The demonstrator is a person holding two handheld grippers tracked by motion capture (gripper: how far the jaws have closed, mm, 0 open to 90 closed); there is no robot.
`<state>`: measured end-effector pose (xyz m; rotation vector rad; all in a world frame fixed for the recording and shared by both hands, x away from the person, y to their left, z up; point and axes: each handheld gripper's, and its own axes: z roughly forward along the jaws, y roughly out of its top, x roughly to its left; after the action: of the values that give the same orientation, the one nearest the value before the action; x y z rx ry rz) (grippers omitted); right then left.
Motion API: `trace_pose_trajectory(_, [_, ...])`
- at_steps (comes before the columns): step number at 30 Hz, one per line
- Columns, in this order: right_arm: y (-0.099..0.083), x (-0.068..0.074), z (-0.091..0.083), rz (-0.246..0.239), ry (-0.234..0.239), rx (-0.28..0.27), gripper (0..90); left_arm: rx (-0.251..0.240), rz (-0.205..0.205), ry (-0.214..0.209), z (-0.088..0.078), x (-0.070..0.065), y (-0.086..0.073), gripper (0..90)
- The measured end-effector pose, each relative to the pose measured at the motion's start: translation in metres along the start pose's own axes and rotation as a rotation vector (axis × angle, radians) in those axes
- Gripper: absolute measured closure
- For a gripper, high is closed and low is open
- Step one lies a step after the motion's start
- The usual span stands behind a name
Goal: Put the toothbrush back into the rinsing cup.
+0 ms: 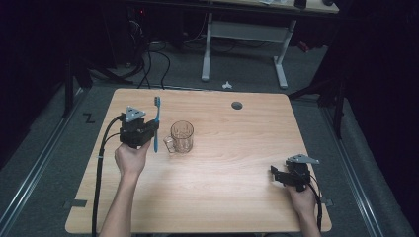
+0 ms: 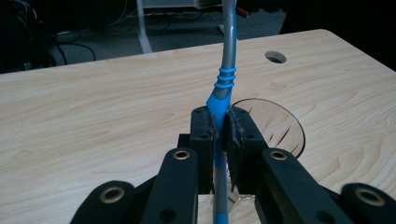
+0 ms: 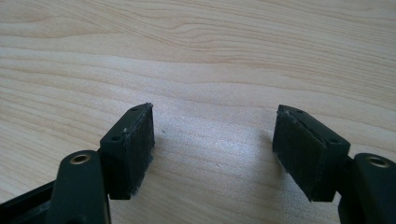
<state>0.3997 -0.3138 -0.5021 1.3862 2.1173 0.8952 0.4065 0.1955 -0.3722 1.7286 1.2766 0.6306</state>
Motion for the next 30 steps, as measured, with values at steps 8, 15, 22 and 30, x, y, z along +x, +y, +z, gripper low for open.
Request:
trace_pose_trajectory(8, [0.000,0.000,0.000,-0.001,0.001,0.000,29.9,-0.044,0.005,-0.012,0.007,-0.007,0.004,81.7])
trace_pose_trajectory(15, [0.000,0.000,0.000,-0.002,0.001,0.000,29.9,-0.070,0.013,-0.011,0.013,-0.010,0.010,81.7])
trace_pose_trajectory(22, [0.000,0.000,0.000,-0.001,0.001,0.000,29.9,-0.080,0.018,-0.012,0.021,-0.013,0.013,81.7])
trace_pose_trajectory(30, [0.000,0.000,0.000,-0.001,0.002,0.000,29.9,-0.088,0.017,-0.004,0.031,-0.015,0.016,81.7])
